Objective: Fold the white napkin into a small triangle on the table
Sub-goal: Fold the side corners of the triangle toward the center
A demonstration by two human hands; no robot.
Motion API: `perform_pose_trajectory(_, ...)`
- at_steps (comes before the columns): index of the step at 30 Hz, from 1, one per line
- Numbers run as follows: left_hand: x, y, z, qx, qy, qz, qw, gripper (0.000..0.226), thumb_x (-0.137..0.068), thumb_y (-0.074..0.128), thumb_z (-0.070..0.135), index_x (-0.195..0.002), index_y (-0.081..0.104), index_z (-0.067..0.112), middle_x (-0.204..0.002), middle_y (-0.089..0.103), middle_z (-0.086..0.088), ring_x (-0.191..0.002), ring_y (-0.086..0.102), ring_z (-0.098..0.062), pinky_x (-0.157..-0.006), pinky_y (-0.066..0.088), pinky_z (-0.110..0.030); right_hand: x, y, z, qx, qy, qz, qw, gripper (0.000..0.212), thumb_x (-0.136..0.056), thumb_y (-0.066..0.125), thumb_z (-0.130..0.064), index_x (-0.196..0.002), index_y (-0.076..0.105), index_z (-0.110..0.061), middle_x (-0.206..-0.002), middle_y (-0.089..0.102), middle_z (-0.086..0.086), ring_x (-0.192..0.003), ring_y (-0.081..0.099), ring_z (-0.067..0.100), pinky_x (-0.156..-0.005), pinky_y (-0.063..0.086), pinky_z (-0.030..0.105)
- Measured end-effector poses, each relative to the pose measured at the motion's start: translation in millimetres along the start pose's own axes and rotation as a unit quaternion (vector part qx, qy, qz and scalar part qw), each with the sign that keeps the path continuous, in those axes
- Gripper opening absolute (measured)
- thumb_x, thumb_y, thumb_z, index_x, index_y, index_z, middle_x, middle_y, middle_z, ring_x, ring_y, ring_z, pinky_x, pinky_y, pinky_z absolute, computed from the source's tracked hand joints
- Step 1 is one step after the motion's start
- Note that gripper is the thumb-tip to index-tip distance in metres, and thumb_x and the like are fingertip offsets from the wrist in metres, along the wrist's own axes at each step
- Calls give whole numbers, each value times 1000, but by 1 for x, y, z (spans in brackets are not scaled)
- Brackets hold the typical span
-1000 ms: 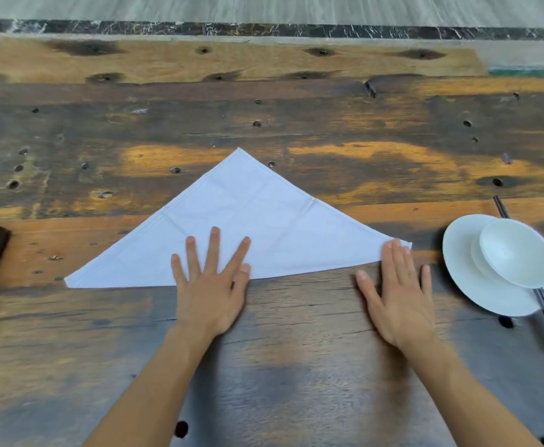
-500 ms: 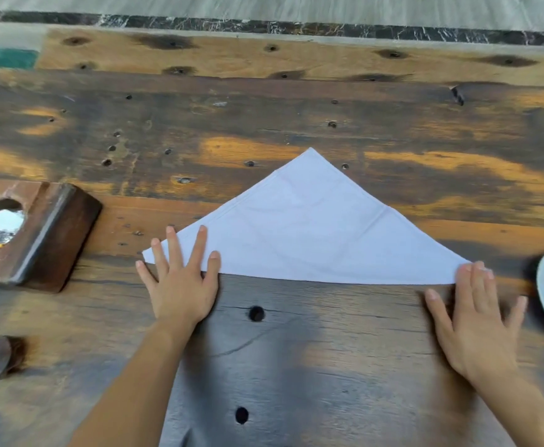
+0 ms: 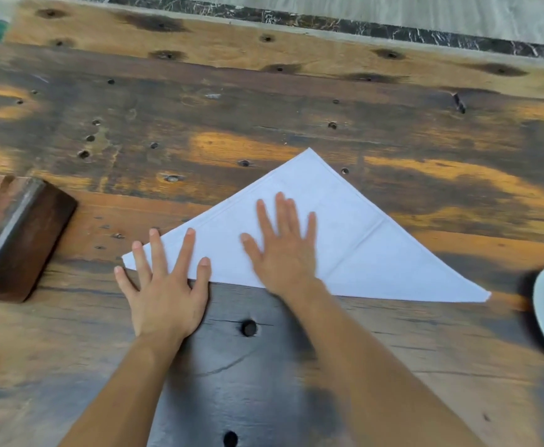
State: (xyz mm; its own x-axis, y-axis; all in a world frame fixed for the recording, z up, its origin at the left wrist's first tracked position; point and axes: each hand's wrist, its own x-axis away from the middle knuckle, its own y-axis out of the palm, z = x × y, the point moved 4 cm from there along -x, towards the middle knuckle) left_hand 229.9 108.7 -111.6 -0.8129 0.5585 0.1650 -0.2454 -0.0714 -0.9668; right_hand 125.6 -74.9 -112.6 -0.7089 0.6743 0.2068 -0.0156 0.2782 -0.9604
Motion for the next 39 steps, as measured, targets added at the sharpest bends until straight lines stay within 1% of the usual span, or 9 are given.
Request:
perform_pose_trajectory(6, 1, -1, 0, -4, -10, -9, 1000, 62, -94, 0, 76, -154, -6, 62, -173, -8, 0, -158, -9, -30, -122, -7, -64, 53, -16, 161, 9, 152, 36, 988, 80, -90, -2, -79, -160, -2, -40, -170, -9, 1, -155, -9, 18, -122, -9, 56)
perform_pose_trajectory(10, 1, -1, 1, -4, -8, -7, 1000, 61, -94, 1, 77, -154, -5, 63, -173, -7, 0, -158, -8, -30, -122, -7, -63, 87, -27, 224, 5, 219, 51, 974, 81, -90, -2, -81, -159, 4, -40, -170, -2, 3, -155, -5, 17, -122, -6, 58)
perform_pose_trajectory(16, 0, 1, -2, -4, -13, 1, 1000, 61, -94, 2, 78, -154, -2, 63, -173, -5, 0, -158, -6, -29, -122, -5, -64, 93, -30, 233, 5, 239, 58, 969, 77, -93, 1, -77, -159, 3, -38, -170, -3, 5, -155, -9, 20, -122, -7, 57)
perform_pose_trajectory(26, 2, -5, 3, -17, -12, -17, 1000, 59, -96, 2, 77, -152, -7, 64, -173, -10, -1, -158, -11, -28, -122, -7, -64, 92, -29, 233, 3, 243, 60, 968, 75, -94, 4, -76, -159, 3, -39, -170, -4, 4, -155, -11, 20, -123, -5, 56)
perform_pose_trajectory(29, 5, -7, 6, -4, 1, -11, 1000, 59, -99, 5, 71, -157, 0, 57, -173, -7, -5, -158, -11, -30, -122, -8, -66, 93, -29, 233, 4, 247, 55, 968, 74, -95, 4, -75, -160, 3, -38, -170, -5, 4, -155, -11, 20, -123, -5, 56)
perform_pose_trajectory(32, 15, -14, 21, 0, 67, 73, 995, 57, -106, 27, 49, -160, 29, 32, -171, 15, -13, -156, 11, -41, -118, 3, -72, 92, -28, 233, 5, 251, 55, 966, 74, -95, 4, -74, -159, 2, -39, -170, -6, 4, -155, -12, 20, -123, -5, 56)
perform_pose_trajectory(35, 34, -16, 73, 27, 180, 122, 976, 52, -102, 46, 36, -149, 51, 14, -161, 40, -16, -147, 37, -42, -118, 17, -67, 92, -28, 233, 0, 250, 53, 967, 73, -95, 4, -74, -159, 0, -39, -170, -6, 4, -155, -12, 20, -122, -6, 57)
perform_pose_trajectory(37, 45, -11, 120, 42, 246, 84, 965, 51, -102, 48, 36, -148, 53, 14, -156, 47, -15, -141, 47, -39, -117, 28, -62, 92, -28, 233, -5, 248, 49, 968, 73, -95, 3, -74, -159, -2, -39, -170, -7, 5, -155, -13, 20, -122, -7, 57)
perform_pose_trajectory(39, 54, -1, 165, 36, 276, 9, 960, 54, -104, 46, 40, -153, 47, 19, -158, 45, -15, -139, 46, -39, -116, 33, -58, 94, -28, 233, -16, 251, 45, 967, 73, -95, 3, -74, -159, -6, -40, -170, -9, 6, -155, -14, 20, -122, -7, 58)
